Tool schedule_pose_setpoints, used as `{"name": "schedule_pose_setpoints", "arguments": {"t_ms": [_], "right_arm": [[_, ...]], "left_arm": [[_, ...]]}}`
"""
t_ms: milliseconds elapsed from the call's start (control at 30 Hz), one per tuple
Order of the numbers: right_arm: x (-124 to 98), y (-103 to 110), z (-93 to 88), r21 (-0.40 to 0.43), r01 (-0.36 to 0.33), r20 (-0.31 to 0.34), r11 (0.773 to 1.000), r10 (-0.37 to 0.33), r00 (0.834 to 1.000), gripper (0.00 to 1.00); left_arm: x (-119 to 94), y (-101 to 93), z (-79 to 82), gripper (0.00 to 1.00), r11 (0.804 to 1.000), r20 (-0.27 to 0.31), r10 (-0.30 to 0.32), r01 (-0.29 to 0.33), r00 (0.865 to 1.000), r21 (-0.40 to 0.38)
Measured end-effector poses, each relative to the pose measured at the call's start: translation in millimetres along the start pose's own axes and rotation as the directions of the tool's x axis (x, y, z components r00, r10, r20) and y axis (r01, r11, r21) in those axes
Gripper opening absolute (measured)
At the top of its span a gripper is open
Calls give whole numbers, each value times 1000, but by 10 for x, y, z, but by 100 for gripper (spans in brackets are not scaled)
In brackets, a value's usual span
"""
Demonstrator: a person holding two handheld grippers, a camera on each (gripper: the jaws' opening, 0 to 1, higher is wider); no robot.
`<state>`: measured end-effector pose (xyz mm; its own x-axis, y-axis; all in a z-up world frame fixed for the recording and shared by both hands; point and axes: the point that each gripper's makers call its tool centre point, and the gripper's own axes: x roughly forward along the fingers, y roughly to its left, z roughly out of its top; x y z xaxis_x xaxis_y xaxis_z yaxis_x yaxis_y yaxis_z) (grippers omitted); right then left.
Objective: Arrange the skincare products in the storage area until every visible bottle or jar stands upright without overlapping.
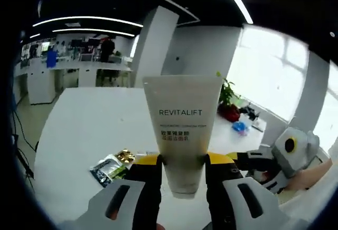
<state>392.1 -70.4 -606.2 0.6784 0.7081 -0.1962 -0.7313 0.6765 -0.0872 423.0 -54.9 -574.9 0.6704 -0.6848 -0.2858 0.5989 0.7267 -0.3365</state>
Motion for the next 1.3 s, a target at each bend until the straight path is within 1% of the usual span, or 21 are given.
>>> {"name": "schedule_pose_setpoints", "arguments": {"t_ms": [100,200,367,433,500,533,600,733,867,933,967,1000,1033,1067,1100,1133,1167,1200,1233,1267,1300], "right_arm": [[74,29,52,-24,-4,6,1000,4,1000,42],[95,17,70,-34,1,5,999,-1,1000,37],[49,-87,101,-26,34,7,999,-34,999,26],[26,-106,89,-10,27,-2,1000,-27,1000,23],[-9,-128,108,-47,37,21,998,-36,999,23],[-21,-114,100,-48,33,18,998,-32,999,22],[-40,-106,77,-24,16,8,1000,-16,1000,21],[-105,-102,18,-38,-26,-14,999,25,1000,20],[-184,-52,20,72,-109,7,991,109,994,20],[-225,-20,27,155,-173,38,973,170,985,20],[-258,16,34,190,-222,60,956,214,975,20],[-283,53,48,201,-258,78,945,247,966,20],[-321,120,63,223,-313,103,923,297,949,20],[-348,163,71,238,-345,116,908,326,938,20],[-371,204,78,241,-374,126,896,353,927,20],[-417,288,96,241,-426,143,872,402,904,20],[-441,323,99,238,-449,146,861,425,893,20],[-475,363,118,235,-481,162,845,454,876,20],[-510,395,138,239,-511,175,826,480,859,20],[-542,410,171,234,-531,197,815,495,846,20],[-567,433,182,229,-549,205,804,511,834,20]], "left_arm": [[3,-104,-1,29,1000,12,-18,18,1000,-15],[-5,-186,-7,29,999,18,-41,41,999,-18],[-31,-305,-5,29,995,45,-96,97,994,-32],[-32,-339,5,29,993,53,-113,115,992,-31],[-26,-359,19,29,992,63,-123,125,990,-28],[-20,-366,21,29,991,65,-128,130,990,-27],[-5,-386,2,29,990,58,-137,139,989,-23],[-2,-448,-65,29,984,45,-178,179,983,-2],[-26,-537,-76,29,970,47,-242,242,969,2],[-36,-573,-85,28,963,39,-268,268,963,16],[-45,-594,-91,27,959,34,-282,281,959,19],[-59,-635,-98,27,950,28,-312,311,950,14],[-72,-670,-105,27,943,24,-332,332,943,9],[-87,-718,-122,27,933,13,-359,359,933,15],[-95,-736,-136,28,929,5,-370,370,929,21],[-105,-778,-155,28,921,-9,-389,389,921,31],[-120,-824,-164,28,911,-16,-411,411,912,37],[-142,-877,-169,27,896,-21,-441,442,897,42],[-177,-947,-165,26,878,-24,-476,477,879,43],[-196,-979,-156,25,868,-25,-493,493,870,55],[-226,-1029,-139,23,853,-26,-516,516,856,74]]}}
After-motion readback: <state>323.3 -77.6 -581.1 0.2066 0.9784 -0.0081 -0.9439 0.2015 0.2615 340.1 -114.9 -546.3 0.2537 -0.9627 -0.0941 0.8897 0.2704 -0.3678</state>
